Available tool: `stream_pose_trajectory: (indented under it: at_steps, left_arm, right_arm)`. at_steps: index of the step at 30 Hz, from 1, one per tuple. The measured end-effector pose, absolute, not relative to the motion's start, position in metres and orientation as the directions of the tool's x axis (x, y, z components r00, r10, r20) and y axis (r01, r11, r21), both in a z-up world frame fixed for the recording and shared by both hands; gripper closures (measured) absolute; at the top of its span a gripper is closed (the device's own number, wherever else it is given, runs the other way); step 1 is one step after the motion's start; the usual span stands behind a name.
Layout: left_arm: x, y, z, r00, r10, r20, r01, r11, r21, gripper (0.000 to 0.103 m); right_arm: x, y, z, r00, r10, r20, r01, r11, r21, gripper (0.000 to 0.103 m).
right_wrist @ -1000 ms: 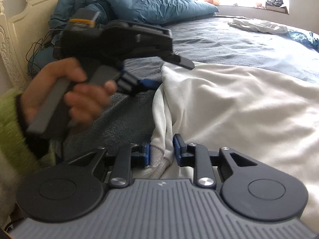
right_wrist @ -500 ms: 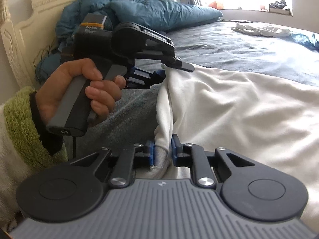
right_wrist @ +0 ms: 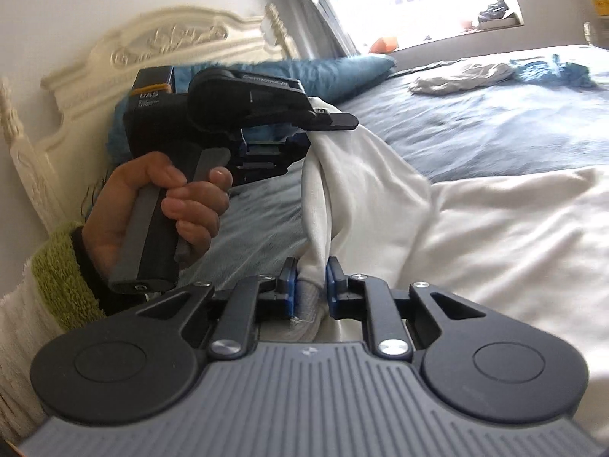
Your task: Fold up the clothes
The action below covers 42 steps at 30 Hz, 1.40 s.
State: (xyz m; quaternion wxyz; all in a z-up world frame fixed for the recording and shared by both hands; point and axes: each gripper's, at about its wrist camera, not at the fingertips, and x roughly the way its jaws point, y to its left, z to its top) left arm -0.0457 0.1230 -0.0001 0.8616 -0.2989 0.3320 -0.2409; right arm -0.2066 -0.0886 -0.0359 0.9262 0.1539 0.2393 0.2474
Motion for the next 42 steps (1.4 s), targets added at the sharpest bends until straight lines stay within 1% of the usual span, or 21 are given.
stream_pose_trajectory:
  at_steps: [8,13,17,26,39,41,42]
  left_arm:
    - [-0.046,0.029,0.025,0.639,-0.6,-0.482,0.272,0.762,-0.588,0.088]
    - [-0.04,-0.038,0.026,0.603,-0.606,-0.519,0.311,0.778,-0.547,0.088]
    - [-0.036,-0.09,0.021,0.569,-0.61,-0.552,0.347,0.786,-0.512,0.089]
    - [-0.032,-0.184,0.002,0.486,-0.619,-0.616,0.41,0.785,-0.465,0.089]
    - [-0.024,-0.257,-0.023,0.397,-0.605,-0.69,0.448,0.784,-0.429,0.089]
    - [-0.023,-0.267,-0.031,0.368,-0.607,-0.704,0.461,0.777,-0.429,0.086]
    - [-0.023,-0.272,-0.034,0.354,-0.608,-0.711,0.467,0.773,-0.429,0.08]
  right_arm:
    - [-0.222,-0.159,-0.038,0.82,0.511,-0.258,-0.337,0.796,0.504,0.091]
    - [-0.232,-0.206,-0.045,0.858,0.479,-0.187,-0.306,0.769,0.561,0.092]
    - [-0.241,-0.243,-0.057,0.889,0.432,-0.153,-0.257,0.747,0.613,0.092]
    - [-0.256,-0.313,-0.08,0.932,0.342,-0.12,-0.157,0.679,0.717,0.093]
    - [-0.275,-0.375,-0.106,0.955,0.281,-0.092,-0.097,0.593,0.799,0.093]
    - [-0.278,-0.38,-0.111,0.957,0.271,-0.1,-0.083,0.589,0.804,0.093]
    - [-0.28,-0.383,-0.114,0.958,0.267,-0.104,-0.075,0.584,0.809,0.094]
